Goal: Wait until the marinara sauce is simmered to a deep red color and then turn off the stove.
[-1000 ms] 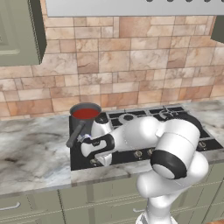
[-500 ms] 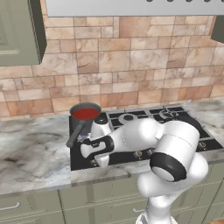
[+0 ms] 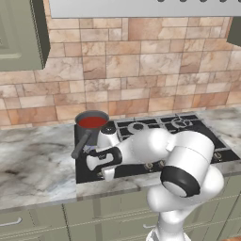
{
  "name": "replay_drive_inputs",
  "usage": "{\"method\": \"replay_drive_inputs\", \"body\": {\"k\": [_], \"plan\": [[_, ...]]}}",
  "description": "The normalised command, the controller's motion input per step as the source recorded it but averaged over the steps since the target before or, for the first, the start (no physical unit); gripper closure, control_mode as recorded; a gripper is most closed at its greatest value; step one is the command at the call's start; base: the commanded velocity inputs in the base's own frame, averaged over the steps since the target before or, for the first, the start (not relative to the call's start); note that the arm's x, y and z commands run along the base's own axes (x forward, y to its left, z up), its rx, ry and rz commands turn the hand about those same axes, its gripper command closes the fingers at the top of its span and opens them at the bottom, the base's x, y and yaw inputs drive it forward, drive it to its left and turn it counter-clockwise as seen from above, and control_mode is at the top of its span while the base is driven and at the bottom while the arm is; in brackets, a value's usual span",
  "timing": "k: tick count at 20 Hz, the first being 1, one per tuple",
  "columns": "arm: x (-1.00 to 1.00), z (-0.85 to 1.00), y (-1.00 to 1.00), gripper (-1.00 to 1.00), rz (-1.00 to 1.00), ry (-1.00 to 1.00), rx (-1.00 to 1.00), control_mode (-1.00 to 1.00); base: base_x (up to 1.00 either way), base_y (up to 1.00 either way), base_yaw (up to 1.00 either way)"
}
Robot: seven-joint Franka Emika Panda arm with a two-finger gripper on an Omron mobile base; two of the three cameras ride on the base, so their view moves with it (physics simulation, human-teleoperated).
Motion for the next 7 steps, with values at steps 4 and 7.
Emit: {"method": "replay_drive_inputs", "body": {"k": [4,7], "plan": [[0.00,0.00,0.00,1.00,-0.16,0.07,0.00,-1.00,0.00,0.00,0.00],[0.00,0.00,0.00,1.00,-0.15,0.06,0.00,-1.00,0.00,0.00,0.00]]}}
